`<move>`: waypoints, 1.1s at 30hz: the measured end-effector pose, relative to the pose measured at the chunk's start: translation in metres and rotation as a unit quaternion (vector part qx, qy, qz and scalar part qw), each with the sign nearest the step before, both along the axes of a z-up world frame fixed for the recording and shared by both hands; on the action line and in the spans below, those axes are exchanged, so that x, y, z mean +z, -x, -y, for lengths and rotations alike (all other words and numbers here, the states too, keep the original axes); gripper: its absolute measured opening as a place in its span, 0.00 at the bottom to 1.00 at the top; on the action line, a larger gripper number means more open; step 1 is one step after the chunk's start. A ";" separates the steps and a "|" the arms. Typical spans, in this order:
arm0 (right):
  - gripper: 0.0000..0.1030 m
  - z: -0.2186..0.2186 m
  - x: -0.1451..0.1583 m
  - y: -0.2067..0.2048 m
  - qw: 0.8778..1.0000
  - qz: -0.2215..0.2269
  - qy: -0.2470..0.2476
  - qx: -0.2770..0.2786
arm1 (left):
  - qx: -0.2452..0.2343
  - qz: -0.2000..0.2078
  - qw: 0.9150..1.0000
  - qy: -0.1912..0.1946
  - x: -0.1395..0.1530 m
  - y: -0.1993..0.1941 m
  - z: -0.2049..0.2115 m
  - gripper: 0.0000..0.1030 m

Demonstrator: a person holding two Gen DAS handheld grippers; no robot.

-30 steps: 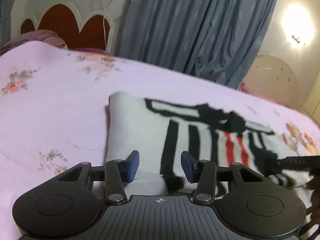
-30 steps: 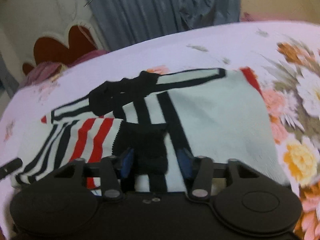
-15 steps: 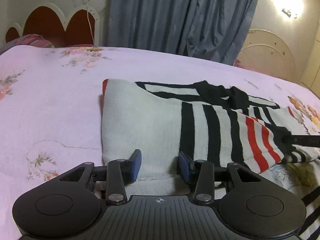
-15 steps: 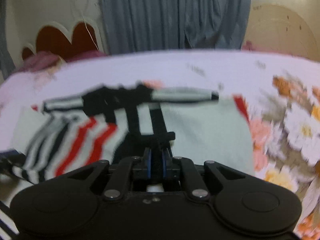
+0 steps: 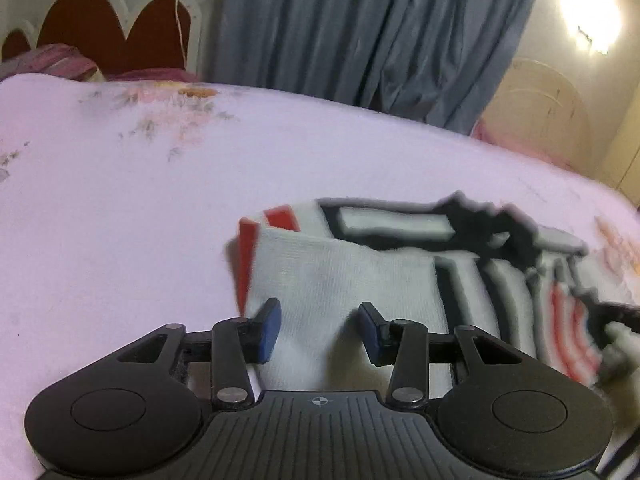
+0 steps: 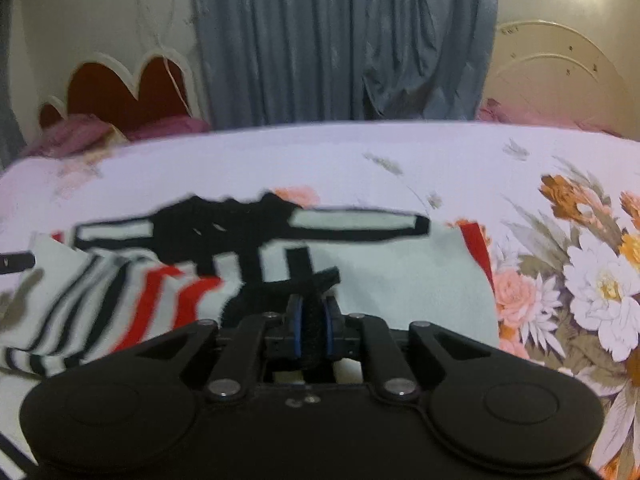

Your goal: Fold small clothes

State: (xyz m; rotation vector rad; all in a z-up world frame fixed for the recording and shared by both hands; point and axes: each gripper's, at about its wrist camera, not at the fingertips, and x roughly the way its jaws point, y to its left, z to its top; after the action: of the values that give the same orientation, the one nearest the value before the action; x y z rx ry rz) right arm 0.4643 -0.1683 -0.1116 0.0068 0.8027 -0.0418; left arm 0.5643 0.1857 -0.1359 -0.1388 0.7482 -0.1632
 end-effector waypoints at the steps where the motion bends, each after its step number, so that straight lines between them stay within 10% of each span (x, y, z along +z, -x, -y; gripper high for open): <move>1: 0.22 0.003 -0.007 -0.003 1.000 -0.017 0.002 -0.007 | 0.002 -0.002 1.000 -0.009 0.004 0.001 0.003 0.41; 6: 0.36 0.007 0.027 0.015 0.998 0.059 -0.018 -0.028 | 0.004 0.079 0.997 -0.023 0.034 0.020 0.013 0.41; 18: 0.26 -0.093 0.013 -0.032 0.992 0.012 -0.060 0.114 | -0.068 0.015 0.997 -0.018 0.017 0.003 0.098 0.42; 21: 0.26 -0.094 -0.014 -0.045 0.993 -0.057 -0.030 0.096 | -0.088 -0.009 0.994 -0.057 0.009 -0.001 0.103 0.43; 30: 0.17 -0.067 -0.009 -0.052 0.996 -0.061 -0.034 0.057 | -0.030 -0.001 0.999 -0.029 0.016 -0.013 0.048 0.43; 33: 0.29 -0.074 0.002 -0.052 0.998 -0.035 -0.035 0.049 | -0.021 0.025 0.999 -0.033 0.026 -0.010 0.050 0.43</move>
State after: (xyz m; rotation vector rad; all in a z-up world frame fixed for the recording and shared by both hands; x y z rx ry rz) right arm 0.5163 -0.0946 -0.1100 0.0321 0.8724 0.0786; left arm 0.5746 0.1357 -0.1096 -0.0562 0.7052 -0.1810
